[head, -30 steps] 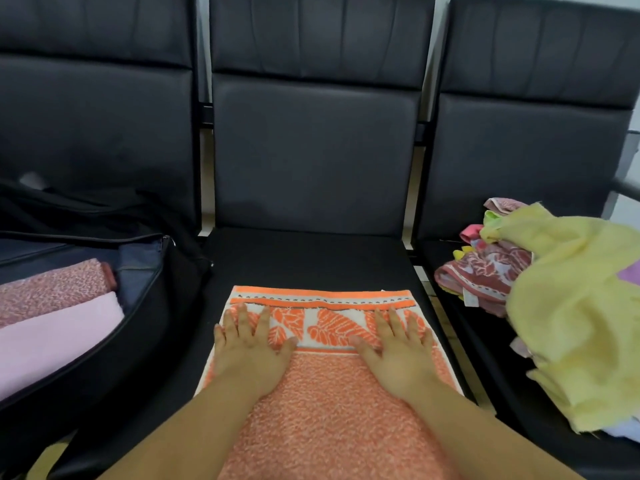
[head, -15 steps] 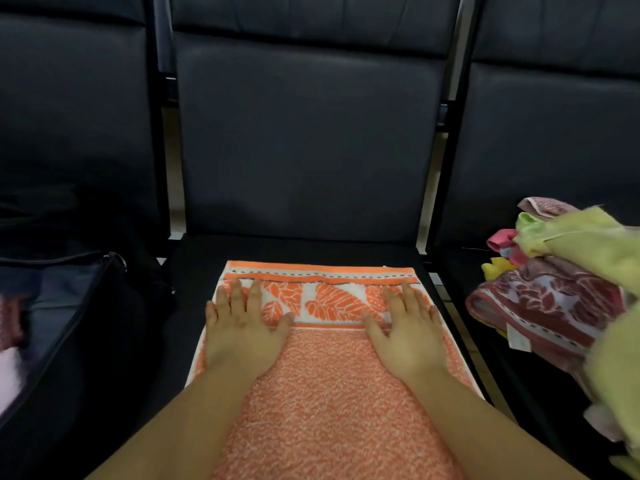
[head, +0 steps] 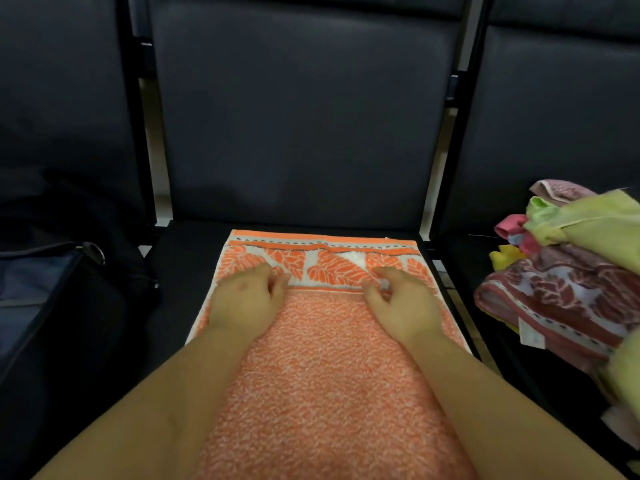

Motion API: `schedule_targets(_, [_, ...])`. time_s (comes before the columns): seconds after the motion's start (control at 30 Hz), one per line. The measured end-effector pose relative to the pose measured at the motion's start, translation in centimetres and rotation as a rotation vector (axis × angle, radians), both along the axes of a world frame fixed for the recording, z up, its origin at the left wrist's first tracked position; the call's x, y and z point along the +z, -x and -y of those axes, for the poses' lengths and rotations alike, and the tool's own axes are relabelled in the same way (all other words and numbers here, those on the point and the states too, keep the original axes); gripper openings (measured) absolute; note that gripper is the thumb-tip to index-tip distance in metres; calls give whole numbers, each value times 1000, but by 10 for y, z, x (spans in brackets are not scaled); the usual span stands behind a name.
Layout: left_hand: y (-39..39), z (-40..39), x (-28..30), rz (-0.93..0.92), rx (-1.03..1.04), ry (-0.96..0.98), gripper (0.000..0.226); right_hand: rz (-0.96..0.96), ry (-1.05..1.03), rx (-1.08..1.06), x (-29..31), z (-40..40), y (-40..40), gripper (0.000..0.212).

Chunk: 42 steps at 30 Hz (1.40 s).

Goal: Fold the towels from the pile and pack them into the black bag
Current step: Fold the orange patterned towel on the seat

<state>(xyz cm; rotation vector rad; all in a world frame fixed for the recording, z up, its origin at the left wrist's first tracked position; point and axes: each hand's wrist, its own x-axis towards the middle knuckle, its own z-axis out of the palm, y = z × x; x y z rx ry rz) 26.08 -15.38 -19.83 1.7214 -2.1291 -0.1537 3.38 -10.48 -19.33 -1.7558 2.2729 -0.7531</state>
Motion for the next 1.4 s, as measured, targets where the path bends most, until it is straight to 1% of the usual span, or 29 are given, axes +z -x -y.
schedule_targets(0.1, [-9,-13,7,67,-68,-103,35,121,-130,51,13,-16,3,59])
schedule_targets(0.17, [-15,-26,18,79,-94,-201,47,163,-205,77,30,-33,4,68])
schedule_targets(0.23, [-24,-45,32,132,-127,-287,57,143,-295,119,45,-53,3,75])
schedule_targets(0.3, [-39,-69,41,270,-154,-331,64,70,-352,155,57,-75,3,78])
schedule_targets(0.37, [-55,-93,47,355,-152,-304,72,47,-366,159,67,-99,4,76])
schedule_targets(0.4, [-62,-105,49,340,-133,-287,69,38,-369,157,69,-111,5,77])
schedule_targets(0.47, [-73,-130,51,240,-65,-275,59,16,-397,133,73,-134,10,81])
schedule_targets(0.57, [-85,-163,55,93,30,-357,57,79,-390,74,66,-158,28,80])
schedule_targets(0.63, [-92,-178,56,65,80,-418,57,128,-362,6,59,-171,41,79])
schedule_targets(0.73, [-103,-191,52,38,163,-480,57,189,-383,-104,62,-197,40,83])
schedule_targets(0.8, [-106,-194,49,4,211,-517,57,270,-380,-165,57,-208,38,82])
schedule_targets(0.83, [-106,-195,49,-21,229,-523,51,336,-379,-185,55,-211,37,81])
schedule_targets(0.9, [-105,-196,50,-49,226,-519,31,430,-370,-219,52,-213,35,79])
schedule_targets(0.97, [-103,-196,49,-56,199,-525,27,412,-377,-223,50,-216,33,68])
schedule_targets(1.03, [-100,-198,48,-79,184,-522,26,361,-408,-214,50,-218,31,45])
schedule_targets(1.1, [-100,-198,48,-118,185,-479,25,374,-418,-204,50,-219,31,30])
schedule_targets(1.13, [-100,-198,48,-163,190,-460,25,393,-406,-197,51,-220,32,24])
schedule_targets(1.2, [-99,-197,50,-361,186,-486,26,449,-347,-193,53,-220,35,14])
schedule_targets(1.27, [-100,-198,54,-567,159,-535,25,515,-264,-208,55,-220,38,13])
schedule_targets(1.3, [-102,-200,58,-634,147,-539,23,545,-227,-199,57,-221,39,13])
schedule_targets(1.37, [-107,-203,65,-715,108,-571,15,650,-191,-134,62,-226,43,25])
schedule_targets(1.4, [-110,-205,68,-744,73,-612,23,712,-206,-64,65,-229,45,32])
